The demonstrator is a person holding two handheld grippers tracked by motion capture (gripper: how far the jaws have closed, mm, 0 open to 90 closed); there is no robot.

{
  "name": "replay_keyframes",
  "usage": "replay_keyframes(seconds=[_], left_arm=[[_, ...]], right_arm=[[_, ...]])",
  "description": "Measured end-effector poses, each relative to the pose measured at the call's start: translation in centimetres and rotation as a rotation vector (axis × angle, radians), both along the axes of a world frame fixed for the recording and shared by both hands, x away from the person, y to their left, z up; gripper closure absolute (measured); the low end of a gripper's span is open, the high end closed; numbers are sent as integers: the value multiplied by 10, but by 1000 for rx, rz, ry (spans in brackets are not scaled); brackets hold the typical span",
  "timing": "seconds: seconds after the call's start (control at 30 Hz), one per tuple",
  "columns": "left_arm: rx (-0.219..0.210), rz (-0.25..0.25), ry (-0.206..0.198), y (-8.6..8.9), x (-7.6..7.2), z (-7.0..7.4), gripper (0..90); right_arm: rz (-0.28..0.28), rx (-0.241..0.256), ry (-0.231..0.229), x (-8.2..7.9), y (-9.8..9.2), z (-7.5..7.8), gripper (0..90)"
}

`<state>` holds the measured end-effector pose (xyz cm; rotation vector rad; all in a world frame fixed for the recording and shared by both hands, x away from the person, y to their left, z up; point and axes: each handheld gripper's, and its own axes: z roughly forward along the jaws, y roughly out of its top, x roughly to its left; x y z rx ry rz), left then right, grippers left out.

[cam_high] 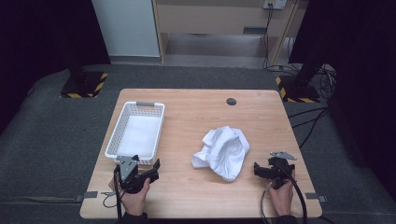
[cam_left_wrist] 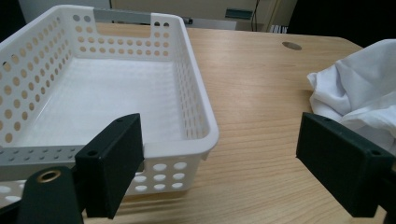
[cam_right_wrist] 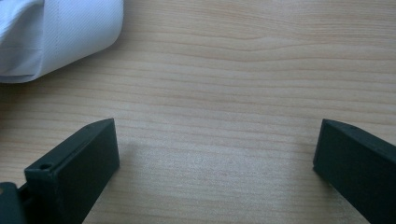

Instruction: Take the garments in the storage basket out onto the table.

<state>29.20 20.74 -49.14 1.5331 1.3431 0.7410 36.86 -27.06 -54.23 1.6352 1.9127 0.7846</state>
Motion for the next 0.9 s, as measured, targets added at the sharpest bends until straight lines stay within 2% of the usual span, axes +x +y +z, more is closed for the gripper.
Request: replay_keyframes(seconds=[0.63,0.9], left_arm=[[31,35,-26,11,-13,-4,139],[41,54,-30,16,-14,-7,139]], right_arm=[[0,0,0,0,0,0,3],[0,0,0,0,0,0,3]])
